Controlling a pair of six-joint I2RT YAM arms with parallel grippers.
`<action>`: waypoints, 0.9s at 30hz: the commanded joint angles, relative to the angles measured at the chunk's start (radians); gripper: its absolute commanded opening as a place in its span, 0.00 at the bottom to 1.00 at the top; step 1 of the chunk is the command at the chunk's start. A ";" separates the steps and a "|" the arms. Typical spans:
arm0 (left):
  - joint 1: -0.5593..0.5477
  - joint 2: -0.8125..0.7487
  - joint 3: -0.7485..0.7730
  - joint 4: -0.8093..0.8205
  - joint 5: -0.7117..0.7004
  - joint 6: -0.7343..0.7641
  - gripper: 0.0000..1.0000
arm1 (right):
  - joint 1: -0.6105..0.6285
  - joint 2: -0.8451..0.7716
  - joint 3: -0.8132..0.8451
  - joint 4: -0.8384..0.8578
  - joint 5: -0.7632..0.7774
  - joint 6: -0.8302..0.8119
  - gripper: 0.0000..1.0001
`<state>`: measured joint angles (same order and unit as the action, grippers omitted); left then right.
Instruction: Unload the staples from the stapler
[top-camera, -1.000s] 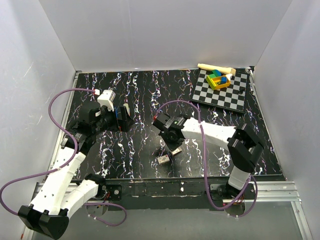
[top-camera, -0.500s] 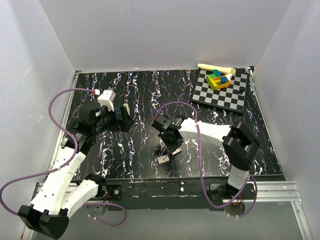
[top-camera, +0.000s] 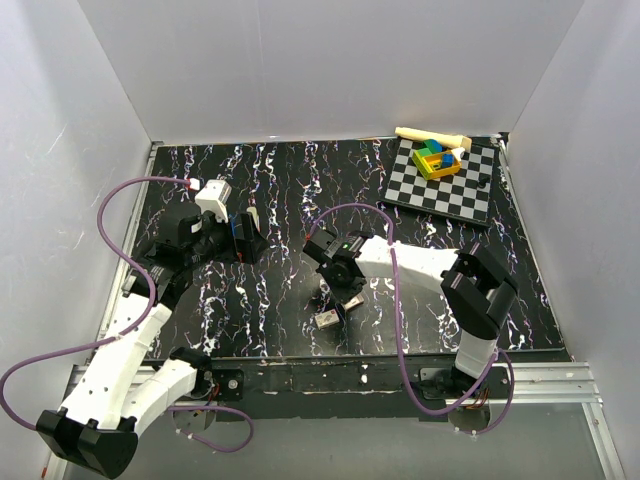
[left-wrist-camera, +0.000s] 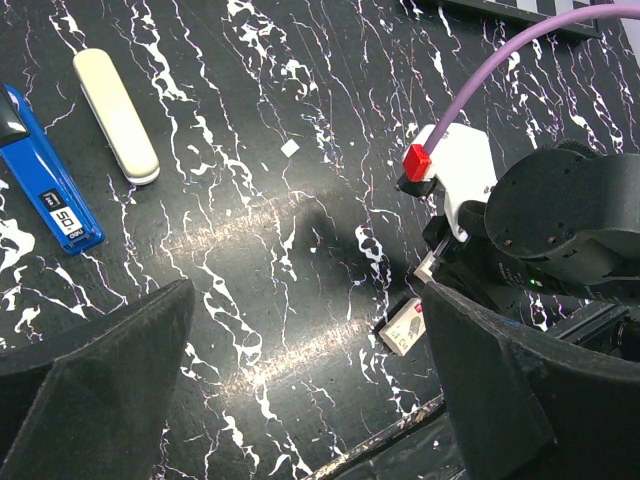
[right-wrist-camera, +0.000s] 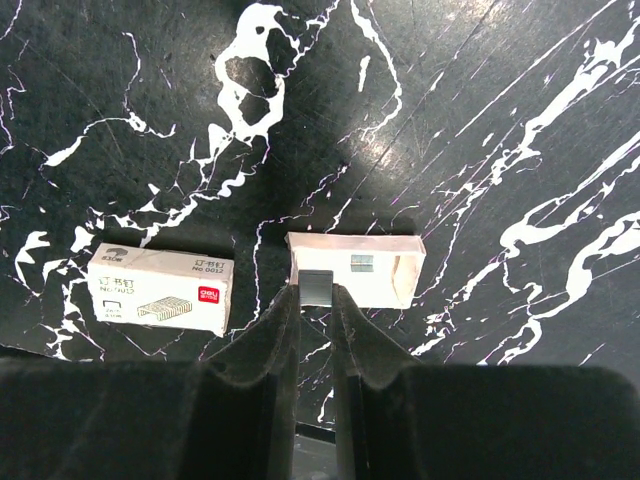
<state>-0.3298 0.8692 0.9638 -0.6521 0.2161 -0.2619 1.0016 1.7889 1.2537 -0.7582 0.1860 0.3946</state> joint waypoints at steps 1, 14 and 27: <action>-0.003 -0.001 0.018 -0.004 -0.012 0.009 0.98 | -0.006 0.006 -0.002 0.003 0.029 0.016 0.21; -0.003 0.002 0.015 0.000 -0.012 0.009 0.98 | -0.008 0.001 -0.028 0.013 0.021 0.024 0.21; -0.003 0.005 0.012 0.002 -0.011 0.009 0.98 | -0.008 0.020 -0.020 0.014 0.018 0.024 0.24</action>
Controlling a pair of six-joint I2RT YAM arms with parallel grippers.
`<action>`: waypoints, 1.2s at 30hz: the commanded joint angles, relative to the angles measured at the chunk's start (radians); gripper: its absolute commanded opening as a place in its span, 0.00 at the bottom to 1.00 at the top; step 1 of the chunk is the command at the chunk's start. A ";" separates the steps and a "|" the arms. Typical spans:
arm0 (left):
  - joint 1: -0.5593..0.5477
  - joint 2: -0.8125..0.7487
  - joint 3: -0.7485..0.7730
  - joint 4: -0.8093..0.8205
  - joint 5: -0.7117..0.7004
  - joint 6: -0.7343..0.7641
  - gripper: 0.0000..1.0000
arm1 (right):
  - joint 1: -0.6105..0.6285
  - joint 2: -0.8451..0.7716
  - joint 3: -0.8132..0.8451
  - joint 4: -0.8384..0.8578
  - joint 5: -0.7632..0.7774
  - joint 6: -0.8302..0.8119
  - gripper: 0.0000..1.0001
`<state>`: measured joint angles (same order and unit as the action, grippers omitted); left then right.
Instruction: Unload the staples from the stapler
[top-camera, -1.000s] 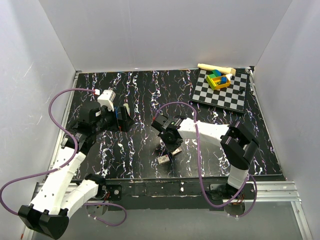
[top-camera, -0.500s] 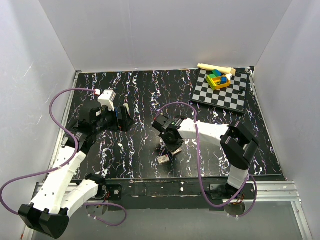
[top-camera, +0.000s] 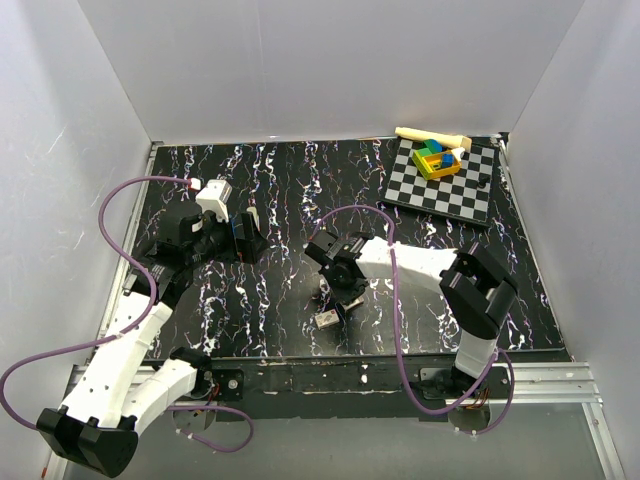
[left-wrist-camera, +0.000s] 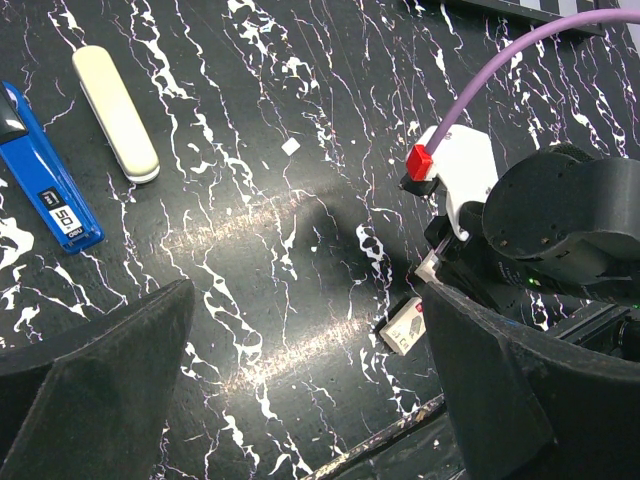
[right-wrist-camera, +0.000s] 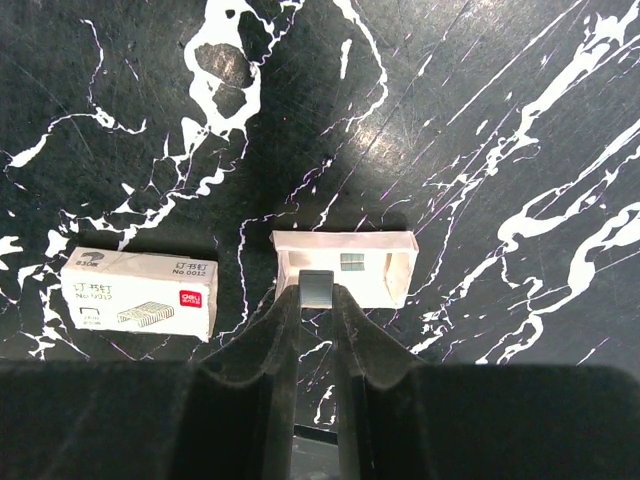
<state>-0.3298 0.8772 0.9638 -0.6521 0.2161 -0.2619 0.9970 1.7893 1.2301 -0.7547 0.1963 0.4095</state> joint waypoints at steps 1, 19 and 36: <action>-0.003 -0.004 0.010 0.002 -0.011 0.009 0.98 | -0.001 0.022 0.003 0.011 0.006 0.009 0.24; -0.003 0.002 0.013 0.003 -0.003 0.010 0.98 | -0.001 -0.011 0.051 -0.035 0.028 0.005 0.40; -0.003 -0.012 0.004 0.006 -0.006 0.010 0.98 | -0.017 0.085 0.400 -0.159 0.057 -0.067 0.44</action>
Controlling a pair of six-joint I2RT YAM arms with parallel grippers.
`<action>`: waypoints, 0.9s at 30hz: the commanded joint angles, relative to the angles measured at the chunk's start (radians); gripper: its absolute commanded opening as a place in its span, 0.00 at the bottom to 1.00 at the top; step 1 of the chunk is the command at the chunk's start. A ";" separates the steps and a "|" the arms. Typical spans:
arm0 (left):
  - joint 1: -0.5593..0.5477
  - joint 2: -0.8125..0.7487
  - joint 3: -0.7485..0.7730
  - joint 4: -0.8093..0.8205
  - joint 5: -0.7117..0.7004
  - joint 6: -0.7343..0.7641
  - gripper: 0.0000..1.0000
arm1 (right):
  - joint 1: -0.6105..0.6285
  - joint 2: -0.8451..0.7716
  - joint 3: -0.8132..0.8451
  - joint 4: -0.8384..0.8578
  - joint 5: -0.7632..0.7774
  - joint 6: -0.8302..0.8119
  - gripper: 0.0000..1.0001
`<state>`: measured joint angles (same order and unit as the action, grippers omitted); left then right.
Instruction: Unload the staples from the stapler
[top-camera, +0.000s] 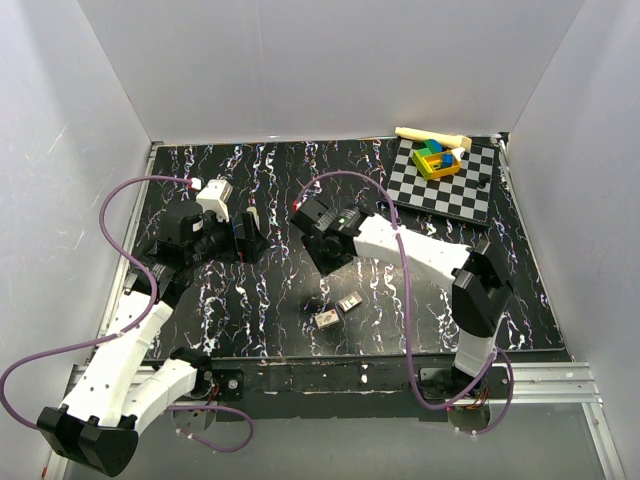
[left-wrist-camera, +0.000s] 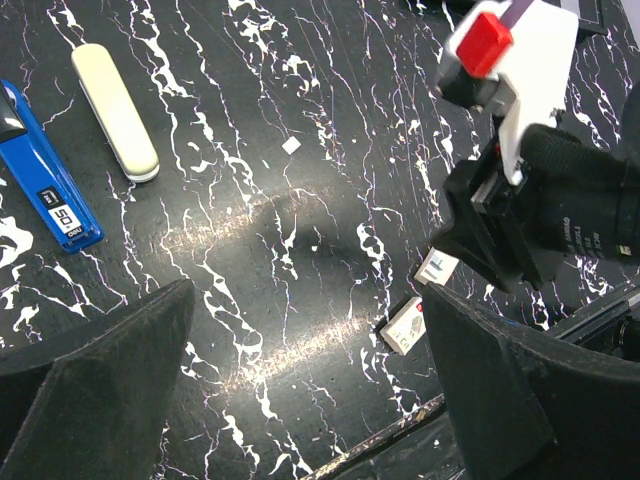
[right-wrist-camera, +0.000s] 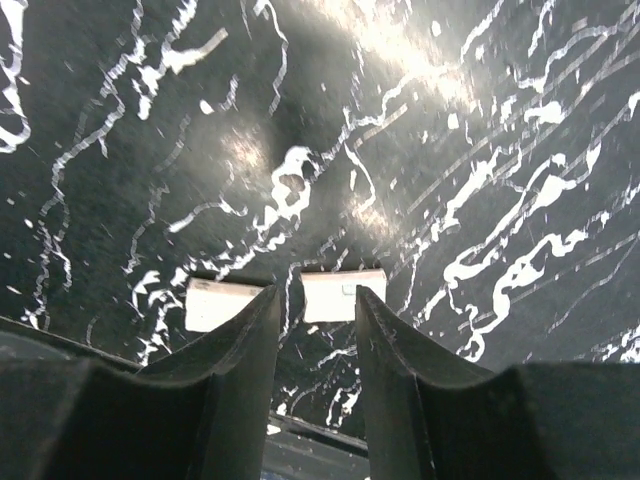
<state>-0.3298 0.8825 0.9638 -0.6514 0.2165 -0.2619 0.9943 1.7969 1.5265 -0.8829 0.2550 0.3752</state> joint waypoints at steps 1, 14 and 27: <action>-0.003 -0.017 0.003 0.004 -0.006 0.010 0.98 | -0.017 0.102 0.135 -0.028 -0.010 -0.039 0.45; -0.003 -0.014 -0.010 0.015 -0.006 0.009 0.98 | -0.115 0.301 0.348 0.009 -0.146 0.068 0.52; -0.003 -0.014 -0.017 0.019 -0.011 0.009 0.98 | -0.184 0.364 0.324 0.142 -0.229 0.335 0.52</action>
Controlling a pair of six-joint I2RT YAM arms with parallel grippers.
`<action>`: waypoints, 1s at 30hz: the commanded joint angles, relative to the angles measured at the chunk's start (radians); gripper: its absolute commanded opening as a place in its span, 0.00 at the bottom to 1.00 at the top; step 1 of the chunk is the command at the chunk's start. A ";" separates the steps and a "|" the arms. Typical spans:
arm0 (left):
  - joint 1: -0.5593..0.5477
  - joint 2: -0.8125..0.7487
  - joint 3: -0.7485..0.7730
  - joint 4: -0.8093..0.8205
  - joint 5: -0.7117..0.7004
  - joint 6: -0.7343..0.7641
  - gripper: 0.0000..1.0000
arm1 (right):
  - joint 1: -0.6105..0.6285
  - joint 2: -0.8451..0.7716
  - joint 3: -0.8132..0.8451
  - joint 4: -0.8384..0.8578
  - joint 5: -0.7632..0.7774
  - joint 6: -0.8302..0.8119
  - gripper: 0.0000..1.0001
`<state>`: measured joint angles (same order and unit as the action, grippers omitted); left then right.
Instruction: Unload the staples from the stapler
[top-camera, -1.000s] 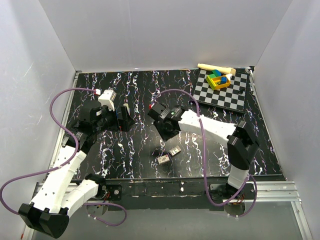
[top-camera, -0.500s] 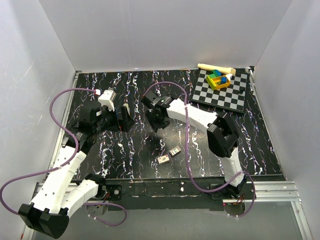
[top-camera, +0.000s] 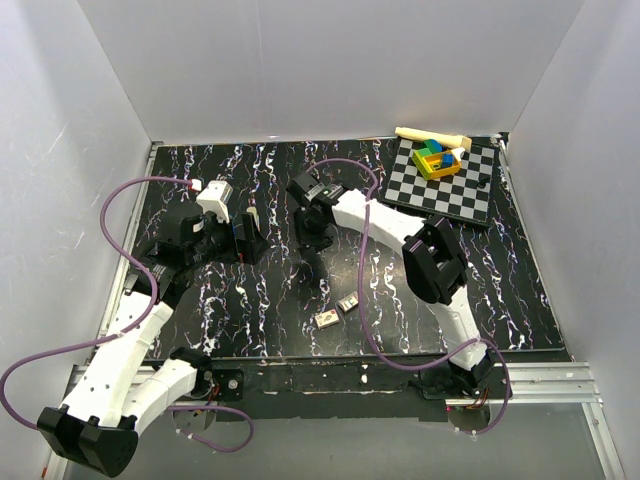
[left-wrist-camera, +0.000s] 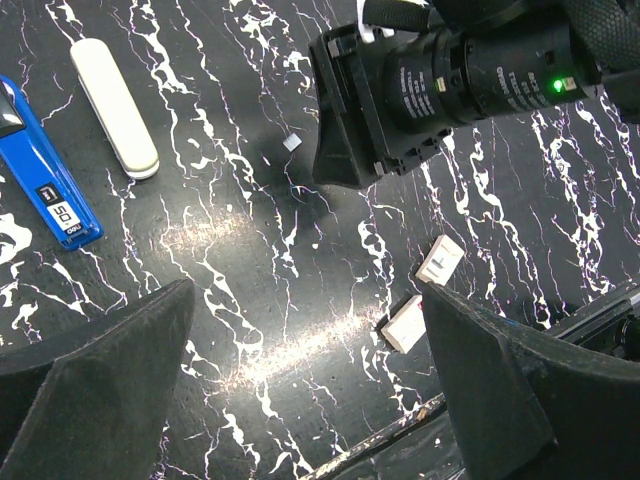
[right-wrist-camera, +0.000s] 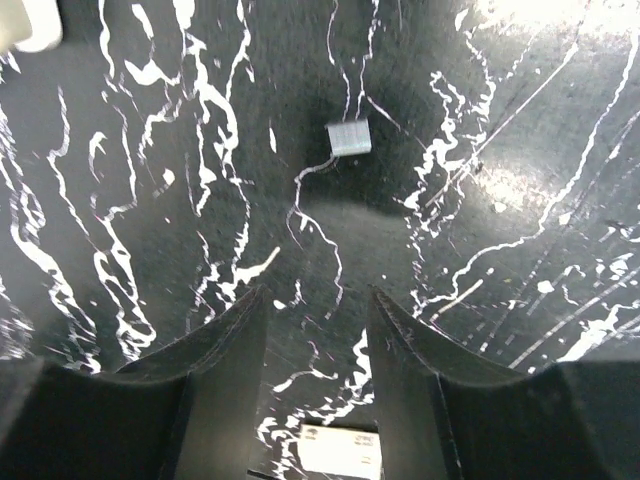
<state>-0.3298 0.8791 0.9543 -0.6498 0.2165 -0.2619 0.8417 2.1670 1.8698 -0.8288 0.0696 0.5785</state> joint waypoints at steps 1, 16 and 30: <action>-0.003 -0.011 -0.006 0.018 -0.011 0.009 0.98 | -0.036 -0.007 -0.026 0.097 -0.041 0.156 0.52; -0.003 0.003 -0.002 0.018 0.000 0.009 0.98 | -0.062 0.047 -0.070 0.175 -0.105 0.382 0.57; -0.003 -0.002 -0.008 0.019 0.001 0.009 0.98 | -0.079 0.071 -0.089 0.188 -0.047 0.465 0.57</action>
<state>-0.3298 0.8902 0.9539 -0.6498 0.2169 -0.2619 0.7757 2.2253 1.7771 -0.6537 -0.0257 0.9997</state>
